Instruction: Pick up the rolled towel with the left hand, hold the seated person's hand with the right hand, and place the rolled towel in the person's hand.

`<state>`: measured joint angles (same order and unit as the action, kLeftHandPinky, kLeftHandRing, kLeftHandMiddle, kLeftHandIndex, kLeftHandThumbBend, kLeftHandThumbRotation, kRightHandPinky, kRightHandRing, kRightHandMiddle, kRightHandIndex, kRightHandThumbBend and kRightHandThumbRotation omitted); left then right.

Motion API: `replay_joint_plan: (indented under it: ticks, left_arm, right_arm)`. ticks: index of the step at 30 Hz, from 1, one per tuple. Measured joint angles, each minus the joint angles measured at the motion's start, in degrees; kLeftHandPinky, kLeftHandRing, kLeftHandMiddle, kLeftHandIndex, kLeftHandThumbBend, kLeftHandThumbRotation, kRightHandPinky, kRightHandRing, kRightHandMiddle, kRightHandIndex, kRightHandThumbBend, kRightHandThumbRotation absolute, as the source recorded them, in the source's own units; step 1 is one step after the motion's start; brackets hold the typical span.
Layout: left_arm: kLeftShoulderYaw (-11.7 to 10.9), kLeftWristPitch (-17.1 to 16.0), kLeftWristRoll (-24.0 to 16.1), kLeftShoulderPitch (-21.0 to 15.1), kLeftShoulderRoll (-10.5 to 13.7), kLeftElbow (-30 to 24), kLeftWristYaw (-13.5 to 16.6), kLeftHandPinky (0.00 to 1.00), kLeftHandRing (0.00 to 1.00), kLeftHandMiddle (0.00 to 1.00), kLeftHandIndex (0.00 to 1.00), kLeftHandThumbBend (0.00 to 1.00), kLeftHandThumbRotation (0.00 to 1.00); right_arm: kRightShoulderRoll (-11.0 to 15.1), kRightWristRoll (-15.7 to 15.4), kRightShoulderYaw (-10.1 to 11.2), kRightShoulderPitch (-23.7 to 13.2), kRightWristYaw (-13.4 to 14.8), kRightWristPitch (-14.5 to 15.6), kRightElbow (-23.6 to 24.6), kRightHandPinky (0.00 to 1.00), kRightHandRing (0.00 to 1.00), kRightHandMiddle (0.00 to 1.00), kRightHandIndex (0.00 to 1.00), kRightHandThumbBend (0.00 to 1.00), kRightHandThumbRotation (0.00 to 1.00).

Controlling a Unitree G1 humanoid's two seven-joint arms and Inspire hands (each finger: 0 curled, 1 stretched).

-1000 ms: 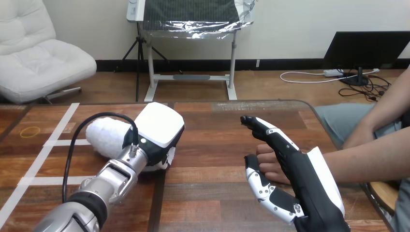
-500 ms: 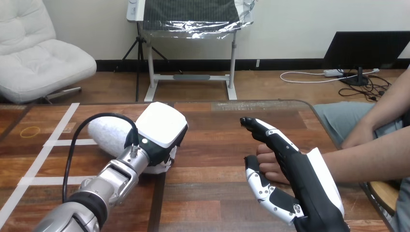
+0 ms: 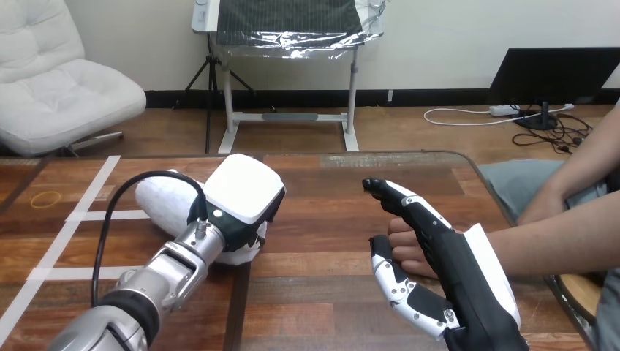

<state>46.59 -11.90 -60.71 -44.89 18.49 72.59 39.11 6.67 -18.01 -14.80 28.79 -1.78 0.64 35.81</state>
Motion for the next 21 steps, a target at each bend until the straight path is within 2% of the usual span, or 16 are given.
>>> replay_joint_plan:
  ticks: [13, 21]
  left_arm:
    - [-0.58, -1.98, 1.68, 0.18, 0.85, -0.11, 0.69, 0.36, 0.38, 0.4, 0.45, 0.6, 0.0]
    - [-2.27, -4.29, 4.33, 0.92, 0.96, -0.86, 1.14, 0.41, 0.42, 0.45, 0.5, 0.61, 0.0]
  right_arm:
    - [0.07, -0.02, 0.07, -0.03, -0.5, 0.0, 0.0, 0.97, 0.91, 0.88, 0.84, 0.06, 0.0]
    - [0.09, -0.04, 0.05, -0.06, -0.96, 0.0, 0.0, 0.96, 0.9, 0.88, 0.83, 0.06, 0.0]
